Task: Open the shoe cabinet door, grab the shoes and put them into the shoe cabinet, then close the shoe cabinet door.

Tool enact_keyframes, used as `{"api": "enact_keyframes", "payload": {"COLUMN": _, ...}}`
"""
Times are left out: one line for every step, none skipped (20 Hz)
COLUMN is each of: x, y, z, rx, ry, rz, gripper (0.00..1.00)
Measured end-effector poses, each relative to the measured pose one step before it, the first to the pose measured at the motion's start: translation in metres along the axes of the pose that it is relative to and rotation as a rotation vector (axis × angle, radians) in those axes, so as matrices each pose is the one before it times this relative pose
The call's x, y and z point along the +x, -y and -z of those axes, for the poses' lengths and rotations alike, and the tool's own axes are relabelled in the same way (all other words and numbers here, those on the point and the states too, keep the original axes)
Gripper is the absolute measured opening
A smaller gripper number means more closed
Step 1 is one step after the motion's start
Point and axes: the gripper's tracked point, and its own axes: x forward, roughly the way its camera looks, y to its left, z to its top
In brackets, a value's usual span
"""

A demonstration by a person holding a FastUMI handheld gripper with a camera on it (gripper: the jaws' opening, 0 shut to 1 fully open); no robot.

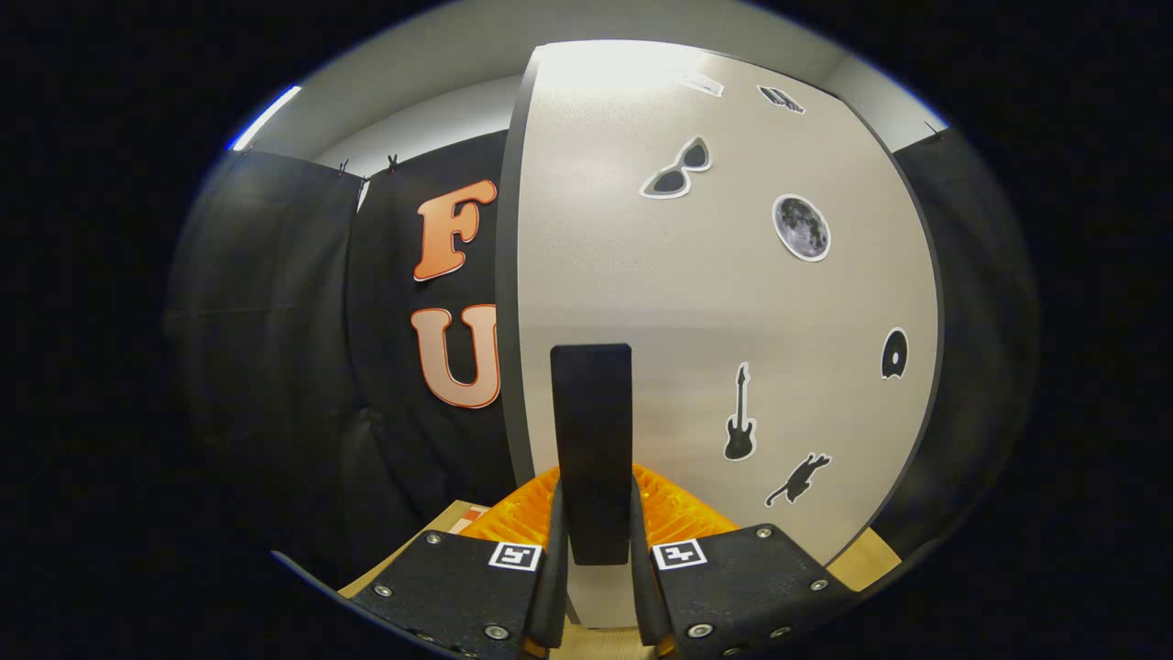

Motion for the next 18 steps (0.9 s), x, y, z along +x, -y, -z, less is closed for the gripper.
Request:
{"api": "enact_keyframes", "payload": {"x": -0.00468, "y": 0.00176, "z": -0.00118, "rx": 0.00831, "ry": -0.00004, "rz": 0.00278, "gripper": 0.30}}
{"api": "enact_keyframes", "payload": {"x": -0.00449, "y": 0.00098, "z": 0.00110, "rx": 0.01889, "ry": 0.00666, "rz": 0.00387, "gripper": 0.29}}
{"api": "enact_keyframes", "payload": {"x": -0.00399, "y": 0.00107, "z": -0.00014, "rx": -0.00461, "ry": 0.00598, "rz": -0.00150, "gripper": 0.28}}
{"api": "enact_keyframes", "payload": {"x": -0.00418, "y": 0.00181, "z": -0.00105, "rx": 0.00356, "ry": 0.00802, "rz": 0.00074, "gripper": 0.28}}
{"api": "enact_keyframes", "payload": {"x": -0.00510, "y": 0.00209, "z": 0.00143, "rx": 0.00357, "ry": -0.00238, "rz": 0.00029, "gripper": 0.28}}
{"api": "enact_keyframes", "payload": {"x": -0.00540, "y": 0.00158, "z": -0.00044, "rx": 0.00194, "ry": -0.00089, "rz": -0.00045, "gripper": 0.28}}
{"api": "enact_keyframes", "payload": {"x": -0.00549, "y": 0.00184, "z": 0.00005, "rx": 0.00203, "ry": -0.00406, "rz": 0.00011, "gripper": 0.28}}
{"api": "enact_keyframes", "payload": {"x": -0.00533, "y": 0.00204, "z": -0.00121, "rx": -0.00031, "ry": -0.00238, "rz": -0.00018, "gripper": 0.28}}
{"api": "enact_keyframes", "payload": {"x": -0.00584, "y": 0.00193, "z": -0.00113, "rx": 0.00144, "ry": -0.00098, "rz": 0.00113, "gripper": 0.28}}
{"api": "enact_keyframes", "payload": {"x": -0.00572, "y": 0.00305, "z": -0.00017, "rx": -0.00151, "ry": -0.00469, "rz": 0.00110, "gripper": 0.28}}
{"api": "enact_keyframes", "payload": {"x": -0.00751, "y": 0.00286, "z": -0.00190, "rx": 0.00272, "ry": -0.00126, "rz": 0.00668, "gripper": 0.28}}
{"api": "enact_keyframes", "payload": {"x": -0.00737, "y": 0.00123, "z": 0.00023, "rx": -0.00573, "ry": -0.00838, "rz": 0.00454, "gripper": 0.28}}
{"api": "enact_keyframes", "payload": {"x": -0.00482, "y": 0.00427, "z": 0.00041, "rx": -0.00077, "ry": 0.00369, "rz": 0.00569, "gripper": 0.26}}
{"api": "enact_keyframes", "payload": {"x": -0.00517, "y": 0.00585, "z": 0.00249, "rx": 0.00304, "ry": -0.00403, "rz": 0.00396, "gripper": 0.26}}
{"api": "enact_keyframes", "payload": {"x": -0.00613, "y": 0.00479, "z": -0.00059, "rx": 0.00315, "ry": -0.00163, "rz": 0.00288, "gripper": 0.26}}
{"api": "enact_keyframes", "payload": {"x": -0.00695, "y": 0.00568, "z": 0.00113, "rx": 0.00530, "ry": -0.00248, "rz": 0.00611, "gripper": 0.25}}
{"api": "enact_keyframes", "payload": {"x": -0.00492, "y": 0.00500, "z": 0.00056, "rx": -0.00397, "ry": -0.00376, "rz": 0.00750, "gripper": 0.26}}
{"api": "enact_keyframes", "payload": {"x": -0.00655, "y": 0.00501, "z": 0.00016, "rx": -0.00390, "ry": 0.00130, "rz": 0.00736, "gripper": 0.25}}
